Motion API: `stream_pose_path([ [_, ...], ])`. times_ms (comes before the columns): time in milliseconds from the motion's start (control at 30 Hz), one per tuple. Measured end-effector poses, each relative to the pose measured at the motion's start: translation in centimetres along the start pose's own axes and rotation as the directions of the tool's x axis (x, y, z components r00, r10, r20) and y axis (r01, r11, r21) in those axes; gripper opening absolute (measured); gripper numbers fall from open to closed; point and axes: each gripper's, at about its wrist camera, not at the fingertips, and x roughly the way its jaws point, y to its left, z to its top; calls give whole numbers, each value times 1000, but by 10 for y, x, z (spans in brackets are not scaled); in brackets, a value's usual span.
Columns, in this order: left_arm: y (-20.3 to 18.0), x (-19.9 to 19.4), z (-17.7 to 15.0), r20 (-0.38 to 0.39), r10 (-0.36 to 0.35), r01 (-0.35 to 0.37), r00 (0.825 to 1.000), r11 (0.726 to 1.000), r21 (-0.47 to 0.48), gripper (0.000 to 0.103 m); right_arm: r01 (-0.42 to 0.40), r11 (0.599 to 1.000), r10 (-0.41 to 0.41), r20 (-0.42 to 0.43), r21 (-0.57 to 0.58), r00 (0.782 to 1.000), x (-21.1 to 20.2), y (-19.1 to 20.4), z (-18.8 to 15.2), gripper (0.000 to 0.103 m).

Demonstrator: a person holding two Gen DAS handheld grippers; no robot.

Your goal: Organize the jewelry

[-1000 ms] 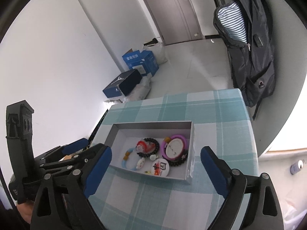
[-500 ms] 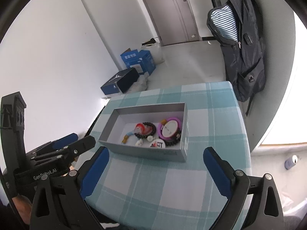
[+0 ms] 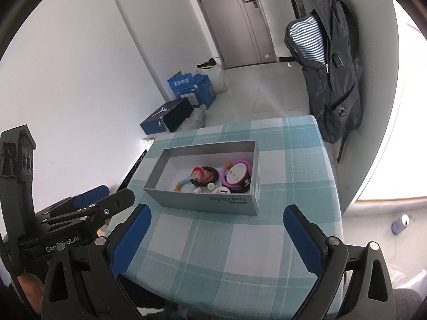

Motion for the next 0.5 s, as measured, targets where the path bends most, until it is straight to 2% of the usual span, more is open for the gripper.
stream_pose_path([
  [500, -1, -8, 0, 28, 29, -28, 999, 999, -15, 73, 3, 1000, -3, 14, -12, 1000, -5, 3, 2, 100],
])
